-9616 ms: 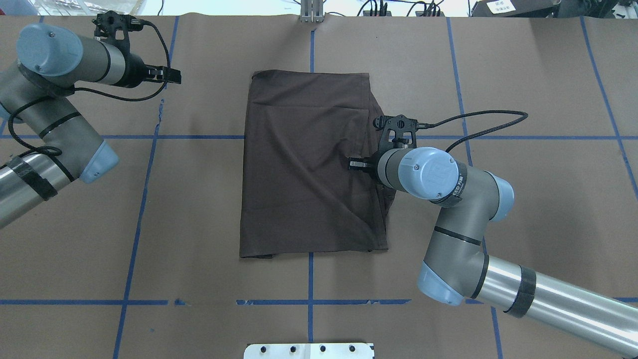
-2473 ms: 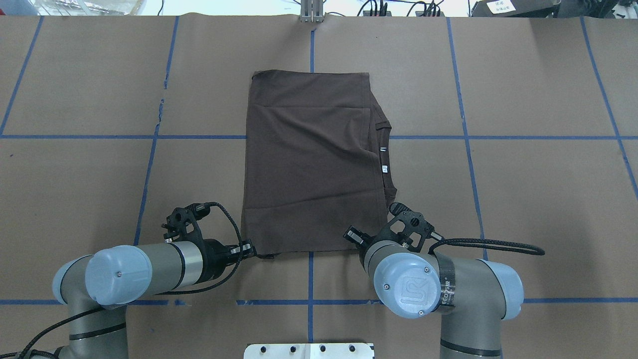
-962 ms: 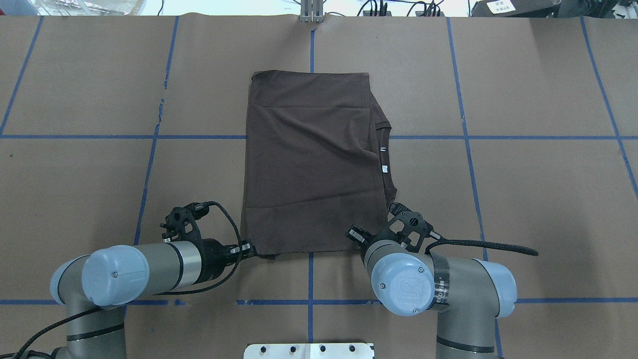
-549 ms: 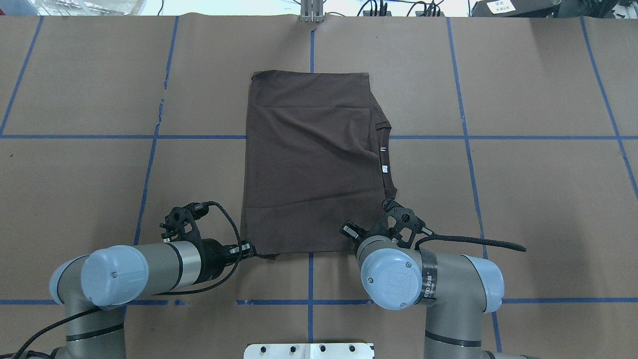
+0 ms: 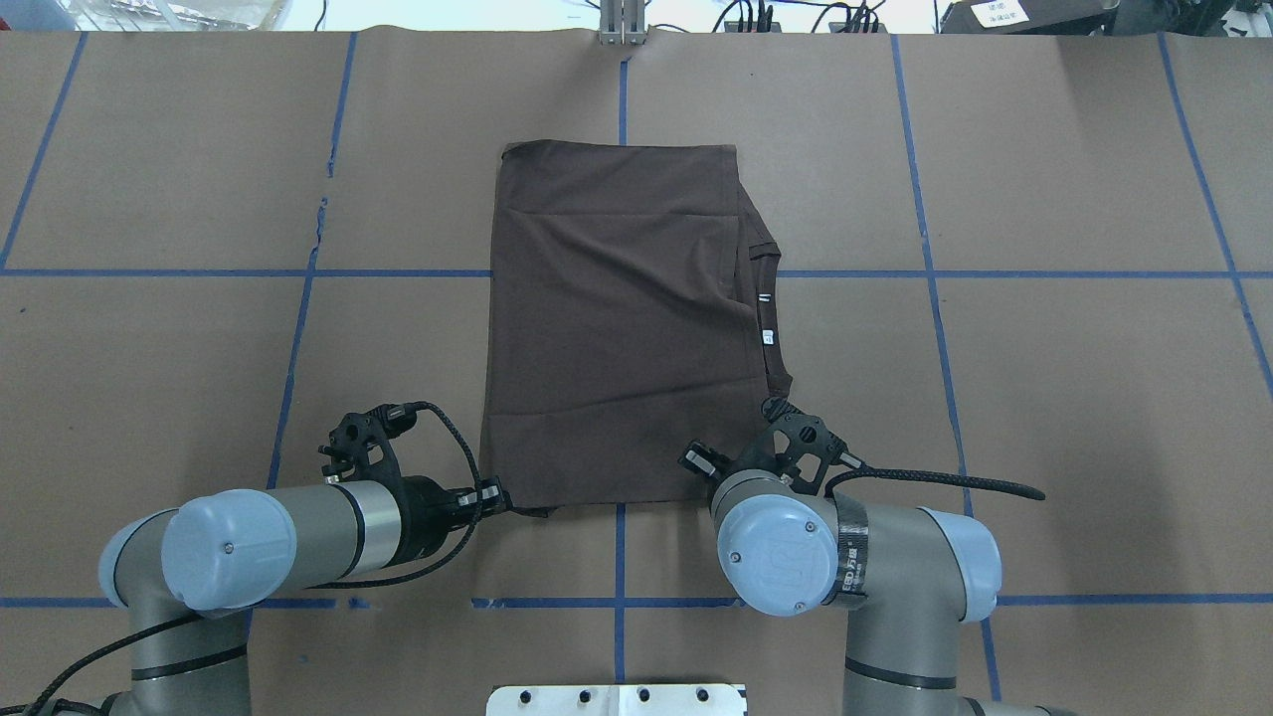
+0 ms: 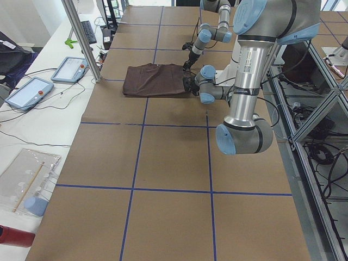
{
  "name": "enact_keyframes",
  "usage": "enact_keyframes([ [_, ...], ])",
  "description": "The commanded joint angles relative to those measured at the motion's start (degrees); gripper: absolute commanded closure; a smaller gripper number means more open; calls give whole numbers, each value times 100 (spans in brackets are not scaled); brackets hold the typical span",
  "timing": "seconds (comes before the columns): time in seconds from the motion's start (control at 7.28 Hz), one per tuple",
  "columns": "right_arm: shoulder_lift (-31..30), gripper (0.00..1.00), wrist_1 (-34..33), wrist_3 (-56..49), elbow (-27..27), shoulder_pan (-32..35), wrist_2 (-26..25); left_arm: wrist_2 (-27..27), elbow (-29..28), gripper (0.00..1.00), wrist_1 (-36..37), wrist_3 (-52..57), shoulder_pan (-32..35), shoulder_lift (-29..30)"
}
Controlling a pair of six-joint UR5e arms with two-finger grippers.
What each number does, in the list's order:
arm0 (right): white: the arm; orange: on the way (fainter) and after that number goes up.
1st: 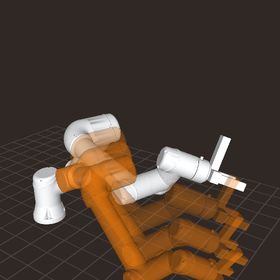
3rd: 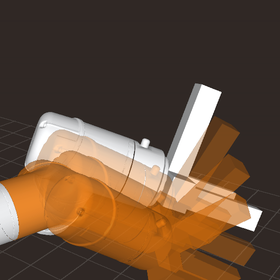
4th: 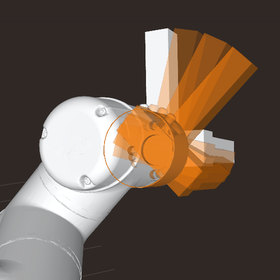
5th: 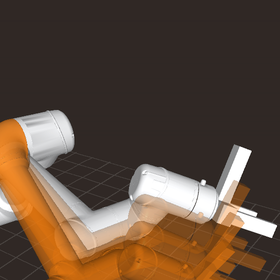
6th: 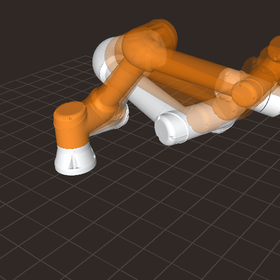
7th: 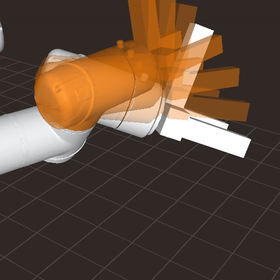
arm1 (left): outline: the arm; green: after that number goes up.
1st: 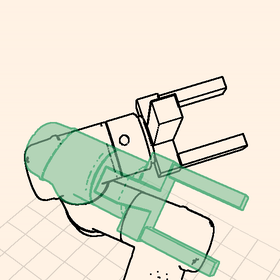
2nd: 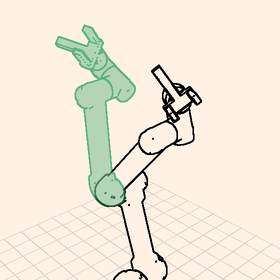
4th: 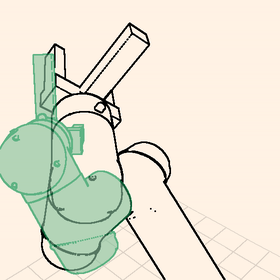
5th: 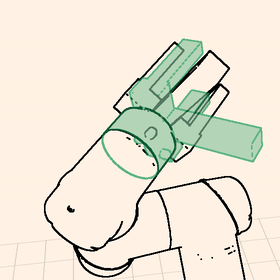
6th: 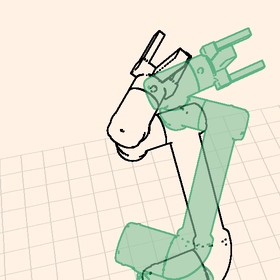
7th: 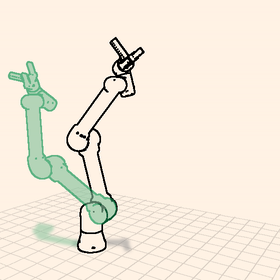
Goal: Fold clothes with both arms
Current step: 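Grasp the shirt's near edge with both grippers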
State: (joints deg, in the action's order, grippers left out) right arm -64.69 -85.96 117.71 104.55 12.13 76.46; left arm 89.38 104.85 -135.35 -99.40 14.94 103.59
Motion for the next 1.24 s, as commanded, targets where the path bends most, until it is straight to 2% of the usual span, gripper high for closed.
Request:
enact_keyframes([
  [0.0,0,29,0,6,-5,0,0,0,9,100,0,0,0,-6],
  [0.14,0,39,0,59,-5,0,-9,9,9,100,0,0,0,-6],
  [0.41,9,76,17,278,-5,0,-70,0,9,100,0,0,0,-6],
  [0.55,35,100,26,349,4,18,-70,0,9,100,0,0,0,-6],
  [0.96,44,100,53,533,47,97,-70,0,18,100,0,9,0,12],
  [1.1,44,100,53,525,178,106,-62,35,183,100,9,26,26,-23],
])
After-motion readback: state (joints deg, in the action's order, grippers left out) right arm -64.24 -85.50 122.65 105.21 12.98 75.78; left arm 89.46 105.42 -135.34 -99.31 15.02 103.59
